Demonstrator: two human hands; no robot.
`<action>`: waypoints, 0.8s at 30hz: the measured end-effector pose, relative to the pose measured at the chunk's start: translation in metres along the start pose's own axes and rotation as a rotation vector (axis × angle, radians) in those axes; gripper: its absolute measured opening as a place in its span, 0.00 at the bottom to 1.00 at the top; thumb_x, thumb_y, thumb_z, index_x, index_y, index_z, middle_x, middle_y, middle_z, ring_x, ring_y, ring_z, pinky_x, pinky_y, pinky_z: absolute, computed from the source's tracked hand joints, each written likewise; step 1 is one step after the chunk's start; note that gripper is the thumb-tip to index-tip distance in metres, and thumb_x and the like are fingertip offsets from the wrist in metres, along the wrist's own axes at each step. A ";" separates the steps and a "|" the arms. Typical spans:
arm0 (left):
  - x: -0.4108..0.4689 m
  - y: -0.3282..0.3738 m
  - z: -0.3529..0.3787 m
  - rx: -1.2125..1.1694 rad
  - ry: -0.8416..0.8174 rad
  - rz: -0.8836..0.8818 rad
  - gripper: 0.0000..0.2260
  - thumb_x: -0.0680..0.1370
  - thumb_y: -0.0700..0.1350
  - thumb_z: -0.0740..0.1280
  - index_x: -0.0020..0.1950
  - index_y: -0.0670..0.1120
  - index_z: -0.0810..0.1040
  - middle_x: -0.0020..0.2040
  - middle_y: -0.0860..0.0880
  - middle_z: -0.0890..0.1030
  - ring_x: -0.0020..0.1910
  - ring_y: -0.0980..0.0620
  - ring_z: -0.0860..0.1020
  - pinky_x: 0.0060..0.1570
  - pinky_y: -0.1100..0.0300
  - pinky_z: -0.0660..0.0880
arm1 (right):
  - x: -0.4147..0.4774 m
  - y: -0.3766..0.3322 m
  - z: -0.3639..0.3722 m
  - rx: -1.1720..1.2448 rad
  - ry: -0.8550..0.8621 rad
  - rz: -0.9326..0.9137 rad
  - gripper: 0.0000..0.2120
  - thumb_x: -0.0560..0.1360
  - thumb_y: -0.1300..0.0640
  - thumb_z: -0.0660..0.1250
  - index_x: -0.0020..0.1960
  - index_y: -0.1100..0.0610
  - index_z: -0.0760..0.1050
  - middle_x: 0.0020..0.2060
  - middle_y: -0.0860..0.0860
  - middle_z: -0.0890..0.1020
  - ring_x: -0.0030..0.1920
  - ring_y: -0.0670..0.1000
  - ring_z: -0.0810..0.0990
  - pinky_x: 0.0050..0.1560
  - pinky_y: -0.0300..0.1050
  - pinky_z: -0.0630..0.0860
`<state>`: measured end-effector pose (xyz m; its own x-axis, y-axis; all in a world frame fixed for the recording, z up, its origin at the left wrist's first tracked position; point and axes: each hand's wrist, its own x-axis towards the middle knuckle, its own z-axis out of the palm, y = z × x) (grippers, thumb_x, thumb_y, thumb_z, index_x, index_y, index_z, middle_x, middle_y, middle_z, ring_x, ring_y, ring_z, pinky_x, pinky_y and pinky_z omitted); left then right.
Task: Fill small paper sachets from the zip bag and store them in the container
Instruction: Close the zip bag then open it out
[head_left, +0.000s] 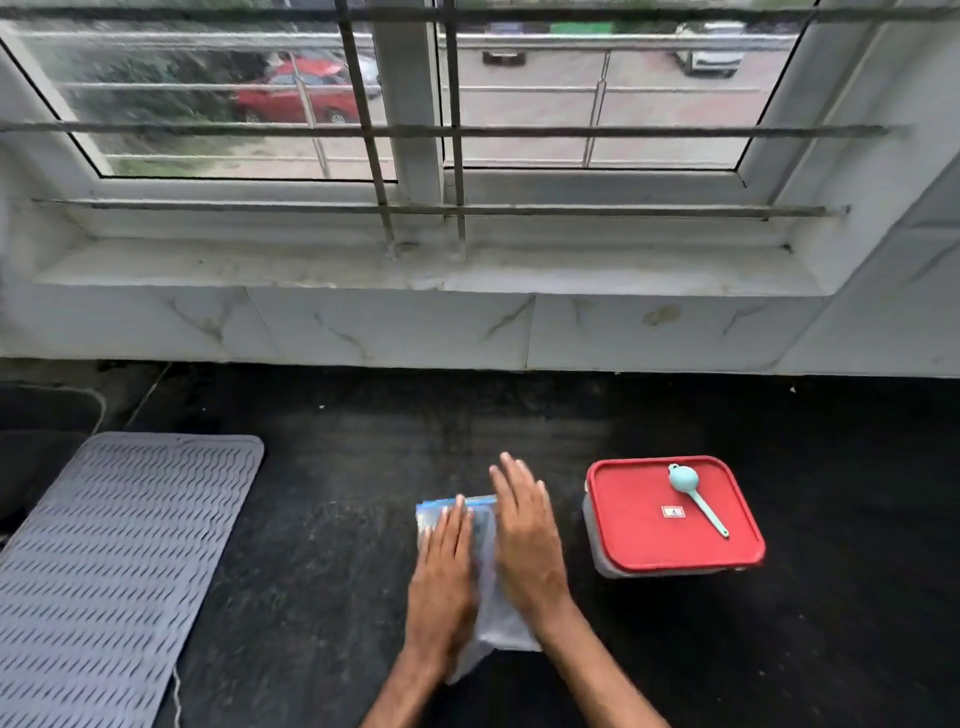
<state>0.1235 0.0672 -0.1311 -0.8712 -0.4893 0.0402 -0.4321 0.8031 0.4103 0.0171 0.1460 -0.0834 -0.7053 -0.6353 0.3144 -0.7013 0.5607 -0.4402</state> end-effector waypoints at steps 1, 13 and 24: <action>-0.005 -0.004 0.010 0.027 -0.083 -0.012 0.26 0.76 0.44 0.55 0.74 0.39 0.68 0.77 0.45 0.60 0.75 0.47 0.63 0.74 0.53 0.51 | -0.018 -0.012 0.008 0.080 -0.014 0.008 0.24 0.75 0.61 0.57 0.71 0.61 0.69 0.72 0.56 0.70 0.73 0.53 0.64 0.72 0.52 0.61; 0.015 -0.024 0.009 0.215 -0.058 -0.147 0.34 0.75 0.63 0.55 0.79 0.53 0.59 0.80 0.46 0.57 0.78 0.47 0.58 0.72 0.41 0.47 | -0.098 0.009 0.033 -0.105 -0.275 0.073 0.31 0.79 0.35 0.49 0.75 0.52 0.64 0.75 0.48 0.64 0.77 0.46 0.53 0.74 0.46 0.52; 0.014 -0.020 0.012 0.225 -0.016 0.108 0.25 0.79 0.49 0.54 0.74 0.39 0.67 0.77 0.41 0.61 0.76 0.44 0.61 0.72 0.46 0.57 | -0.040 0.016 0.046 -0.158 -0.219 0.185 0.26 0.79 0.46 0.54 0.76 0.50 0.62 0.75 0.44 0.62 0.75 0.47 0.62 0.73 0.61 0.47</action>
<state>0.1173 0.0483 -0.1501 -0.9178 -0.3928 0.0580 -0.3759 0.9066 0.1916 0.0388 0.1559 -0.1413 -0.7953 -0.6045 0.0458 -0.5829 0.7418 -0.3317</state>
